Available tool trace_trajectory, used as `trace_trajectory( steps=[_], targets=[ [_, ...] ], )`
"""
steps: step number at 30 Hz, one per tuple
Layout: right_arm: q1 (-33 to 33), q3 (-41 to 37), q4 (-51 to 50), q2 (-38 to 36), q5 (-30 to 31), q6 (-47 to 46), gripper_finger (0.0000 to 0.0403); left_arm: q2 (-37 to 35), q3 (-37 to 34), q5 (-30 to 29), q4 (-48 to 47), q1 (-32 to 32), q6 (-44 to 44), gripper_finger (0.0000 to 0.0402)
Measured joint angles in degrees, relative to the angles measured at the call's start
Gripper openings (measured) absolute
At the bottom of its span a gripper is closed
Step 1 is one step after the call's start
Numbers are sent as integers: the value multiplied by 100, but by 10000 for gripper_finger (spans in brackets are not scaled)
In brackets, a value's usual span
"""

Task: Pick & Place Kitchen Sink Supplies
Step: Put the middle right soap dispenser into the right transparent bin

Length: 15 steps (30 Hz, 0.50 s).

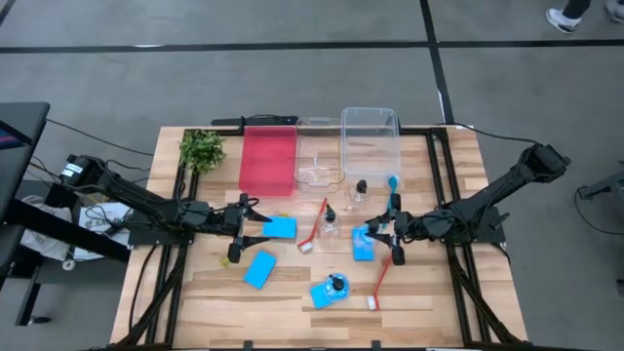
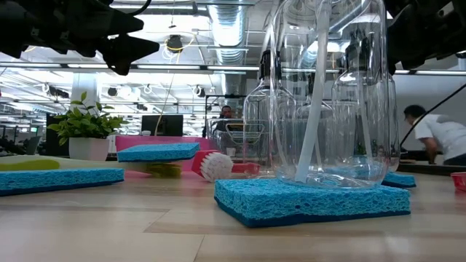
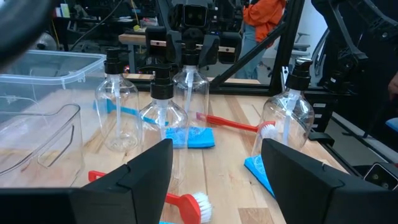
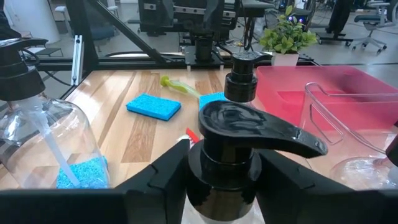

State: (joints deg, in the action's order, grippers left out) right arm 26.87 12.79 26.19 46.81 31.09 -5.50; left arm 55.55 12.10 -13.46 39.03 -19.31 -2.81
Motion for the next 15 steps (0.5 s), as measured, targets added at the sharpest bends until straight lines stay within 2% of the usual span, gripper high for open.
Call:
trace_trajectory(
  steps=[10, 15],
  targets=[
    [15, 332, -195, 0, -145, 5, 133, 0, 0, 0, 0, 0, 0, 248],
    [15, 419, -242, 0, -146, 7, 144, 0, 1, -1, 0, 0, -1, 248]
  ],
)
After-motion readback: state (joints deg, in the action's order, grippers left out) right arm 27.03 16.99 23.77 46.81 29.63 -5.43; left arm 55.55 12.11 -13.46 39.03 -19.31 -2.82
